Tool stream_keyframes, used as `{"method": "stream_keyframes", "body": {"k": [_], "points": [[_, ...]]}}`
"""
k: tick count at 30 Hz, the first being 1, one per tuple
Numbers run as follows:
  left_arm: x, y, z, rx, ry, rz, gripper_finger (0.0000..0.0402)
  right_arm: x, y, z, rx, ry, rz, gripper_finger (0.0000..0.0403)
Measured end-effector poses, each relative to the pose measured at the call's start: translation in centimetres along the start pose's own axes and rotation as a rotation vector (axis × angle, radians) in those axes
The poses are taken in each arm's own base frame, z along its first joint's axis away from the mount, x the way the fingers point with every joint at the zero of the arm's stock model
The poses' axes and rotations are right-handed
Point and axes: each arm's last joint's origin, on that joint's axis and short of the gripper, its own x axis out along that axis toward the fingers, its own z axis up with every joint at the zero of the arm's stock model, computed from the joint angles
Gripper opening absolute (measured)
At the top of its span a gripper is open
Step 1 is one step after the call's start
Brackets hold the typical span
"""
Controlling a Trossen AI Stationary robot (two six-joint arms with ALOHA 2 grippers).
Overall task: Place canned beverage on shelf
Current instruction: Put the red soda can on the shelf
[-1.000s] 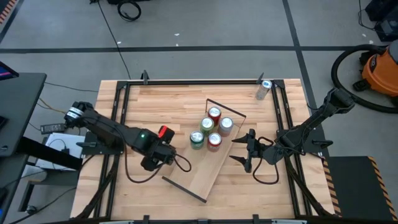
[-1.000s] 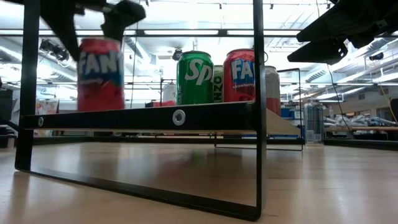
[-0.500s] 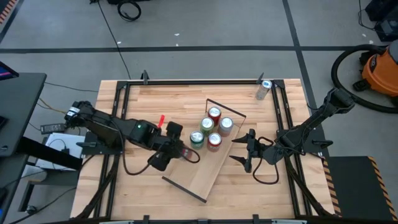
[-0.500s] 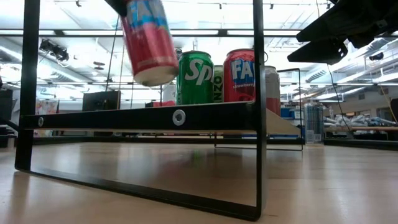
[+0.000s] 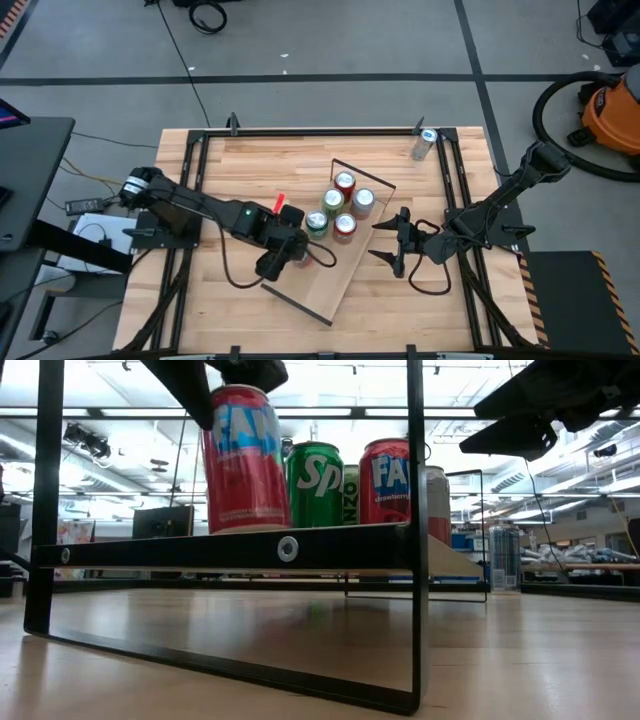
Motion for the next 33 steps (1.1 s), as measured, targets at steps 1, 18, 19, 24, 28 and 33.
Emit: {"method": "stream_keyframes", "body": {"k": [1,18,19,24,28,33], "points": [[0.1,0.0,0.1,0.001,-0.001,0.001,0.0300,0.0,0.0,0.0,0.000,0.000,0.000,0.0348],[0.2,0.3,2.4,0.043,-0.224,0.045,0.0302,0.0,0.0,0.1,-0.002,-0.004,0.001,0.0348],[0.2,0.4,2.7,0.045,-0.250,0.052,0.0302,0.0,0.0,0.1,-0.002,-0.004,0.001,0.0348],[0.1,1.1,3.3,0.035,-0.324,0.077,0.0302,0.0,0.1,0.1,0.012,0.001,0.032,0.0348],[0.0,2.2,3.8,-0.020,-0.389,0.108,0.0302,0.5,0.7,-0.1,0.020,-0.022,0.039,0.0348],[0.5,3.1,3.9,-0.050,-0.394,0.121,0.0302,1.6,2.0,-1.1,-0.029,-0.059,0.022,0.0348]]}}
